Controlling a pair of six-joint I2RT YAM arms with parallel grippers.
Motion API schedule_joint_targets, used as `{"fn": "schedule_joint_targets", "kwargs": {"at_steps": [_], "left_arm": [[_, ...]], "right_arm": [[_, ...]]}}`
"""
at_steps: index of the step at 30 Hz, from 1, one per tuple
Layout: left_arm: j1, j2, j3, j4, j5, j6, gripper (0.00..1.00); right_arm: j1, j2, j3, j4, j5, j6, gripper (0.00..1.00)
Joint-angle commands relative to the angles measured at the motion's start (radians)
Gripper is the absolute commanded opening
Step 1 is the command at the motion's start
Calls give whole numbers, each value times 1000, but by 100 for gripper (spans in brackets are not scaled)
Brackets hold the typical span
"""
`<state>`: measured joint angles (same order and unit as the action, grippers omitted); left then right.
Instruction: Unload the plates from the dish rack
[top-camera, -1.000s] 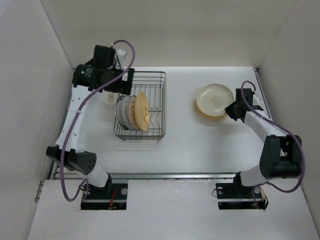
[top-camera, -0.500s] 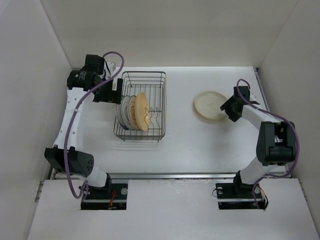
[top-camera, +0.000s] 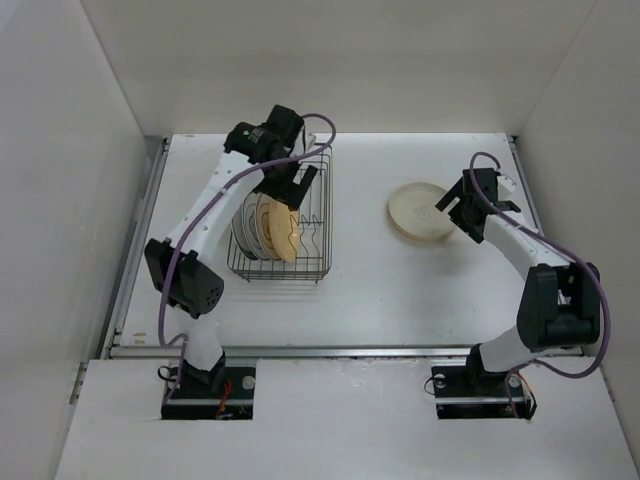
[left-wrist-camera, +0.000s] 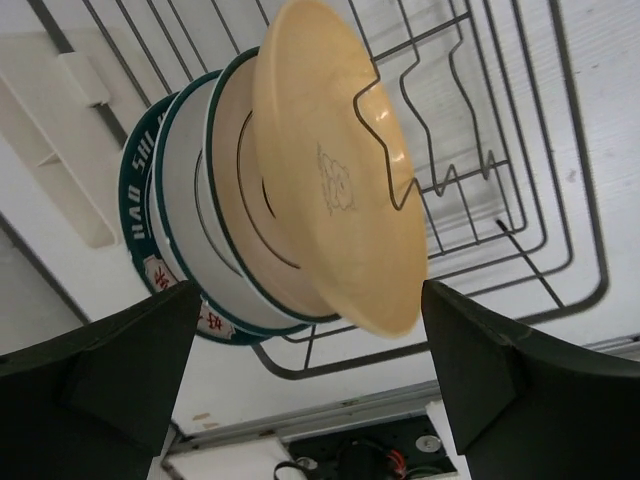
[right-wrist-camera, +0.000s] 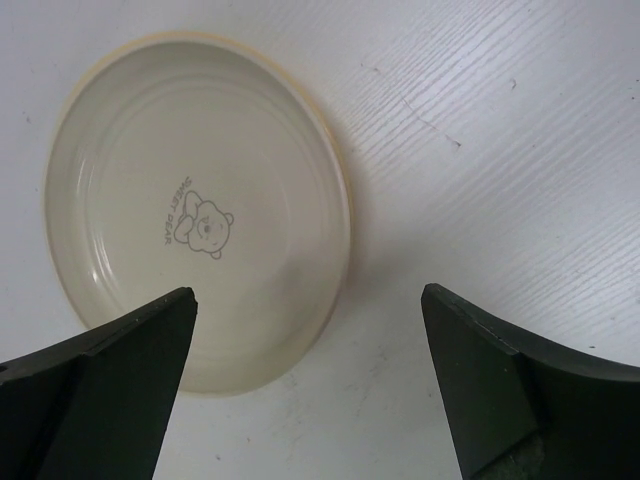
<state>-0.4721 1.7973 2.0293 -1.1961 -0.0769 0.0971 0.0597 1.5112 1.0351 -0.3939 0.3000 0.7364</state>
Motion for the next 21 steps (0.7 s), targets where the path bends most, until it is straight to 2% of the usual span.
{"fn": "schedule_joint_targets", "kwargs": {"at_steps": [1, 5, 8, 9, 12, 13, 16, 21], "left_arm": [[-51, 45, 69, -56, -167, 12, 90], [-74, 108, 80, -56, -288, 1, 84], [-74, 131, 89, -75, -310, -10, 69], [-74, 140, 89, -76, -310, -10, 56], [-74, 140, 89, -85, -300, -19, 34], [-74, 140, 89, -85, -300, -19, 19], [-74, 131, 100, -85, -311, -28, 0], [-74, 120, 147, -85, -320, -37, 0]], "right_arm": [[-1, -23, 10, -7, 36, -14, 100], [-1, -46, -12, 4, 25, -23, 100], [-1, -58, -21, 15, 25, -23, 100], [-1, -68, -30, 15, 25, -32, 100], [-1, -78, -41, 24, 25, -32, 100], [-1, -78, -41, 24, 25, -32, 100], [-1, -88, -41, 24, 25, -42, 100], [-1, -97, -41, 24, 25, -51, 100]]}}
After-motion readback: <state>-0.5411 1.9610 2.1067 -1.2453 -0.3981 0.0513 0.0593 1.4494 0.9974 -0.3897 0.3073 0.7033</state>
